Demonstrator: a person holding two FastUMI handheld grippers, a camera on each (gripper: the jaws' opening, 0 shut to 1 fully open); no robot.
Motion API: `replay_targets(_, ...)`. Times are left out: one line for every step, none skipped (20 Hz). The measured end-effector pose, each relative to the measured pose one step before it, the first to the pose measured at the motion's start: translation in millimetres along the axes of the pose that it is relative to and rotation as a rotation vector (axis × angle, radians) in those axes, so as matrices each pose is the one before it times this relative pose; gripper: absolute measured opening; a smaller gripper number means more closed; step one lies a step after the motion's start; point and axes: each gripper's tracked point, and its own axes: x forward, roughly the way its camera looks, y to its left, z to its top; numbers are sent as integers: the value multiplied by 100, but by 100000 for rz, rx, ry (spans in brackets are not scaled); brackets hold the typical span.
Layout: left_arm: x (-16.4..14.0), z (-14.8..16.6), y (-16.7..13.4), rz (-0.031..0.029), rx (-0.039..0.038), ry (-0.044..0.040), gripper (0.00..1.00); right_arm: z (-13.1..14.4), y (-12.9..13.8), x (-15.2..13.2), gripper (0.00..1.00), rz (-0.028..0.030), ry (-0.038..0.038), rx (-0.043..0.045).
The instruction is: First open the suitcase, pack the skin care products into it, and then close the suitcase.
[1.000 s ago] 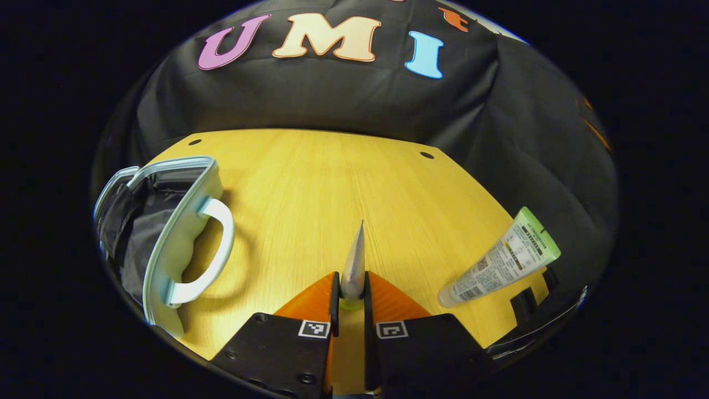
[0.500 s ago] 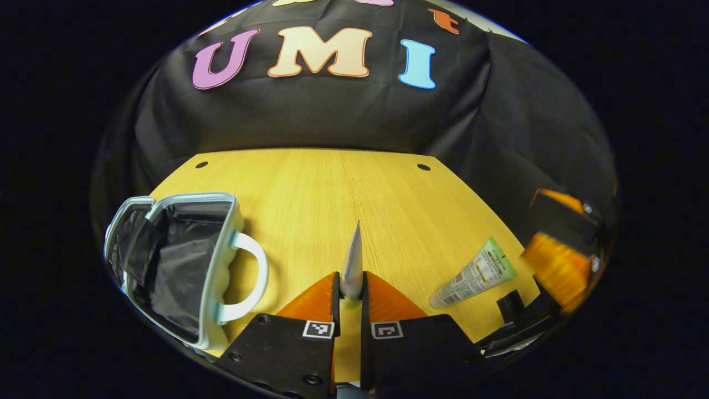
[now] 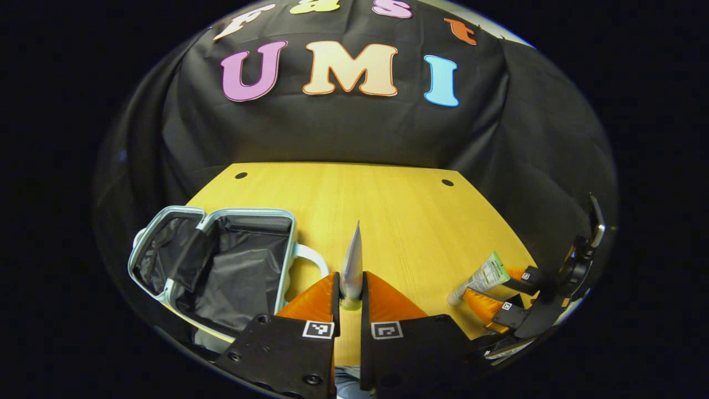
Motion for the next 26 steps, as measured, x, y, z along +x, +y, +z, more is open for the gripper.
replay_targets(-350,-241,613,1721,550,908,10,-96,-7,177,47,-105,381,640)
replay_targets(-268,-309,638,1846,466,1061,10,-147,115,376,43,-74,-486,919)
replay_targets(-241,-206,531,1305,135,979,10,107,50,36,39,-480,103,194)
replay_targets(-153,-186,445,742,-181,754,10,-59,45,160,33,-329,-73,397)
replay_targets(-104,-316,192,162,-197,764,10,95,-185,-76,30,-891,665,1370)
replay_targets(-170,-177,253,130,-238,738,10,-74,-86,215,26,-63,852,2104)
replay_targets(12,-162,370,266,219,589,10,122,83,98,25,149,1178,2173)
replay_targets(-13,26,407,332,515,473,10,149,-58,-56,22,-549,626,1382)
replay_targets(-38,83,344,165,229,167,10,496,-94,-188,22,-515,46,655)
replay_targets(26,205,417,-184,66,-118,10,736,4,-251,22,-446,-826,312)
replay_targets(100,340,402,-452,-278,-745,10,949,152,-83,23,-731,-842,-211)
replay_targets(252,159,326,-1234,-224,569,10,923,83,-211,22,-564,-1011,100)
replay_targets(248,-16,522,-949,740,519,10,1202,212,-100,22,-1170,-1307,580)
replay_targets(271,177,846,176,1277,378,10,1017,319,84,22,-1000,-762,752)
replay_targets(276,4,1036,478,519,962,10,1094,543,-99,22,-711,-636,834)
replay_targets(180,-12,902,117,-263,1223,10,995,930,-67,22,156,-979,461)
replay_targets(301,-63,602,-756,-349,1338,10,1118,992,79,22,298,-1021,-318)
replay_targets(178,-398,911,38,174,2644,10,828,983,200,22,-28,-626,-770)
replay_targets(263,-103,1026,682,992,1552,10,867,1006,242,22,462,-536,-345)
replay_targets(335,-280,1098,734,1320,2093,10,541,1248,199,22,1043,-312,307)
replay_targets(266,-526,1028,544,903,2463,10,669,1399,190,22,1374,-172,275)
replay_targets(465,-504,1003,907,356,2103,10,407,1335,271,22,1320,-83,-256)
replay_targets(405,-587,1039,602,-277,2970,10,395,1337,306,22,1502,551,-502)
replay_targets(500,-500,955,232,-718,1832,10,309,1500,451,22,2185,575,-678)
replay_targets(365,-643,613,-309,-1330,2989,10,123,1697,366,22,2267,806,-452)
replay_targets(451,-524,606,-916,-709,1489,10,315,1614,296,22,2349,643,-131)
